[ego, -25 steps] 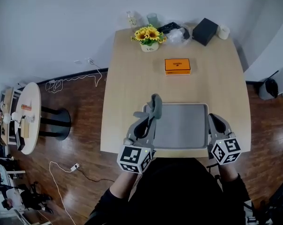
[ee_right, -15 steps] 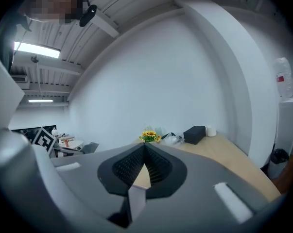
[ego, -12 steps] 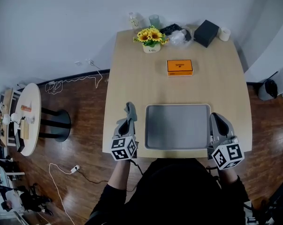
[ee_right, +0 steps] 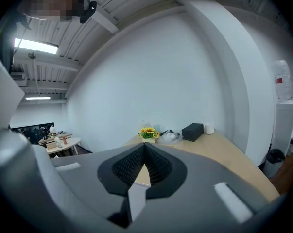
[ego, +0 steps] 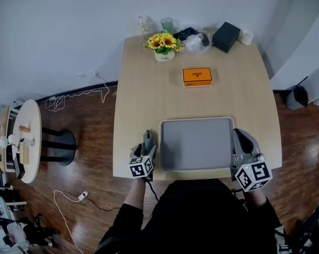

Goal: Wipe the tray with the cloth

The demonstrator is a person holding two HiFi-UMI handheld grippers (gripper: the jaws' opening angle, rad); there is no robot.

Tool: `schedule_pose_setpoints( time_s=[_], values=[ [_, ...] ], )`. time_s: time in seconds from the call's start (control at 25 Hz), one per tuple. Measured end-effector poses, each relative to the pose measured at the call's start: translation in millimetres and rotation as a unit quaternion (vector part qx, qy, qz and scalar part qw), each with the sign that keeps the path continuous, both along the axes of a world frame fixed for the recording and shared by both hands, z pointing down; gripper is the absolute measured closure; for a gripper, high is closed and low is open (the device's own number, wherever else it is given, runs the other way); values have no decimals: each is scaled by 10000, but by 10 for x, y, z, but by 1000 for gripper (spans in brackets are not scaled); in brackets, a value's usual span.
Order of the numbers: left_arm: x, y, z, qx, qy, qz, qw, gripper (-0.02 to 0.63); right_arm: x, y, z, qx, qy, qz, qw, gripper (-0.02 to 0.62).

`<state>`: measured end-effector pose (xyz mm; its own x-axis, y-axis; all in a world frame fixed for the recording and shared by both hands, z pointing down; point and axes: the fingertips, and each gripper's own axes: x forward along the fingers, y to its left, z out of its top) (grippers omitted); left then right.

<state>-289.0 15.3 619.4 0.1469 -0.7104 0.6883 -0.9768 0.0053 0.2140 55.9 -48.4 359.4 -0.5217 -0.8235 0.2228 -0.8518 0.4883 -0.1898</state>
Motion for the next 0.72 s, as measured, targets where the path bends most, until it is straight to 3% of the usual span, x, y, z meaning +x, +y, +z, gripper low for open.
schedule_pose_setpoints(
  time_s=[0.08, 0.16, 0.28, 0.36, 0.4, 0.52, 0.72],
  values=[
    [175, -44, -481, 540, -69, 320, 9980, 299, 31, -2, -12, 15, -20, 36, 10000, 595],
    [466, -105, -1079, 1182, 94, 816, 9896, 306, 37, -4, -9, 9, -108, 47, 9999, 595],
    [996, -186, -1998, 2277, 377, 1552, 9605, 435, 5, -8, -16, 3, -238, 3, 9997, 595],
    [1294, -218, -2422, 2825, 236, 1833, 9413, 598, -19, -11, -31, 40, -238, -19, 9997, 595],
    [1415, -224, -2528, 2917, 95, 1932, 9367, 598, -32, -12, -45, 70, -240, -30, 9997, 595],
    [1650, -214, -2603, 2859, -88, 2060, 9358, 598, -79, -9, -125, 195, -266, -84, 9994, 595],
    [1574, -193, -2447, 2548, -15, 1704, 9519, 598, -132, 18, -205, 434, -5, -245, 9988, 595]
  ],
)
